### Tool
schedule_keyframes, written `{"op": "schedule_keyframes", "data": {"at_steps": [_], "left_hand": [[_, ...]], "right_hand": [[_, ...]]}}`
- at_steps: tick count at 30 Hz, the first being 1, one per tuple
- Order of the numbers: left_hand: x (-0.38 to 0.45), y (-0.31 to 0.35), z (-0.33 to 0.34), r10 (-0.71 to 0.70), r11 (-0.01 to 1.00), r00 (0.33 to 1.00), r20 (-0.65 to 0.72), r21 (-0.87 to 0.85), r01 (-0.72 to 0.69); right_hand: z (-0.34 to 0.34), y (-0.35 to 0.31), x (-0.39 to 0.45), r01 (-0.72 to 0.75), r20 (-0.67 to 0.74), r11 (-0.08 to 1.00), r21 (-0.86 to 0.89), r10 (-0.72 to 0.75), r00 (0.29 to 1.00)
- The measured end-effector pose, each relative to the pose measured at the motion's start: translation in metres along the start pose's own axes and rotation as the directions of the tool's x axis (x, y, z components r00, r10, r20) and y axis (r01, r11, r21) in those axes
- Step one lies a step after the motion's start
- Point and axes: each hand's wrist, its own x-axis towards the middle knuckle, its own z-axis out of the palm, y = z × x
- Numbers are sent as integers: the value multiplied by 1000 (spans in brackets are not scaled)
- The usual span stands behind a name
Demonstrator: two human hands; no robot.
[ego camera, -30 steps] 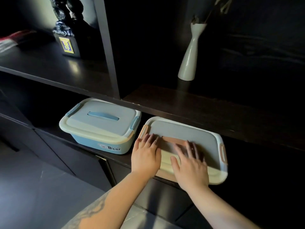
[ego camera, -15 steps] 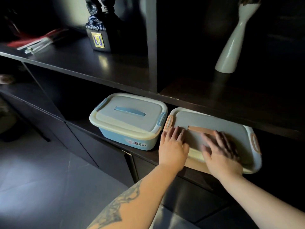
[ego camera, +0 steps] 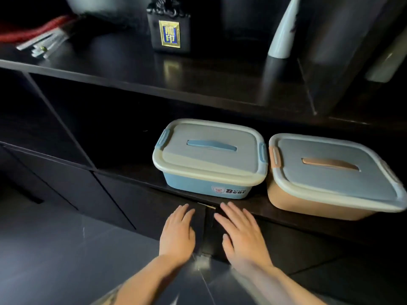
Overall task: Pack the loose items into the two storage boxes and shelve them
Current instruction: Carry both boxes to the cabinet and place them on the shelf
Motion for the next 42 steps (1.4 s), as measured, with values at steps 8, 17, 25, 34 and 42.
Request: {"op": "schedule_keyframes", "data": {"at_steps": [8, 17, 25, 34, 42], "left_hand": [[47, -26, 27, 39, 999, 995, 93, 23, -42], [48, -32, 28, 52, 997, 998, -36, -60, -54], [-61, -75, -2, 72, 979, 989, -132, -182, -95], [-169, -189, -51, 58, 992, 995, -84, -109, -67], [-230, -293, -106, -561, 735, 822, -101, -519, 437]], "right_hand": [[62, -27, 63, -117, 431, 979, -164, 178, 884], [90, -33, 47, -131, 192, 991, -9, 130, 973], [110, -82, -23, 17, 127, 962, 273, -53, 990], [130, -197, -48, 383, 376, 880, 280, -467, 800], [167, -339, -23, 546, 410, 826, 141, -551, 727]]}}
